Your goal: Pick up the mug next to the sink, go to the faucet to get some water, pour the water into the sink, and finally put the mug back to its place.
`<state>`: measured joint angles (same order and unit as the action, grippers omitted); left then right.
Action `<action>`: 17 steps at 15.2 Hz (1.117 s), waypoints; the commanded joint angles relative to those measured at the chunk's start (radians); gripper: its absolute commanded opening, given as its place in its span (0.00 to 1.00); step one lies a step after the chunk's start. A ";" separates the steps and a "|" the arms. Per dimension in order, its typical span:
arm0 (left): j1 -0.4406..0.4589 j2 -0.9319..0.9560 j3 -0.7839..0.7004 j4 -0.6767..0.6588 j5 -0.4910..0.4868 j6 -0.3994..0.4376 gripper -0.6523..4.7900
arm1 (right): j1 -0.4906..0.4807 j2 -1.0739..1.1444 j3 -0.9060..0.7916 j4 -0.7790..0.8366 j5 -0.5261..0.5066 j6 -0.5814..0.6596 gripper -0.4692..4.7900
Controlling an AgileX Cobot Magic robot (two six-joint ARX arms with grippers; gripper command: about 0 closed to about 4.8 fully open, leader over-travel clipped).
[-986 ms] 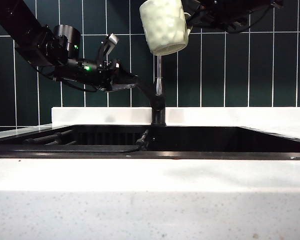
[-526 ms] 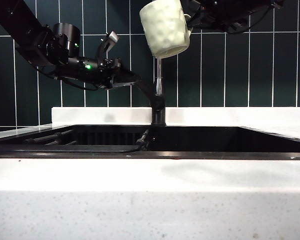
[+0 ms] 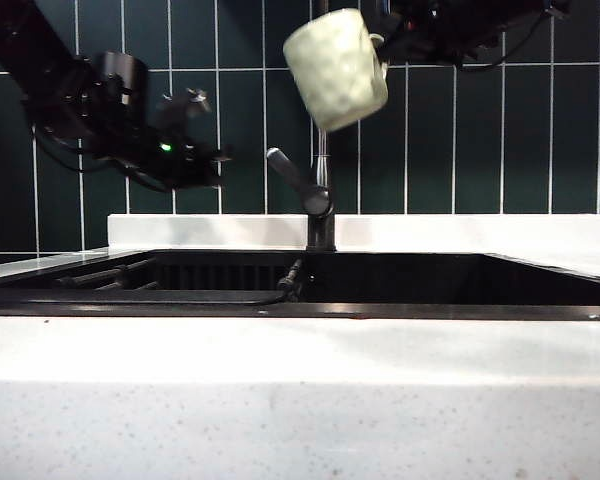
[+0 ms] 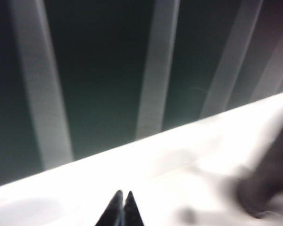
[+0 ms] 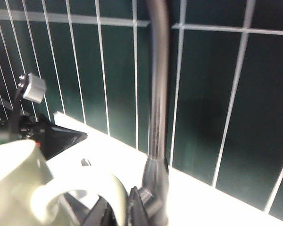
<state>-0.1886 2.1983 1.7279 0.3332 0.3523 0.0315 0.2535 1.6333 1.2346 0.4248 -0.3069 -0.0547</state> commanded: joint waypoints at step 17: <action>0.010 -0.845 -0.557 -0.267 0.161 -0.096 0.11 | -0.064 -0.028 0.013 -0.212 0.102 -1.069 0.09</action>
<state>-0.1783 1.4036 1.2148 0.0544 0.5125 -0.0624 0.1871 1.6245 1.2362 0.1658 -0.2127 -1.0134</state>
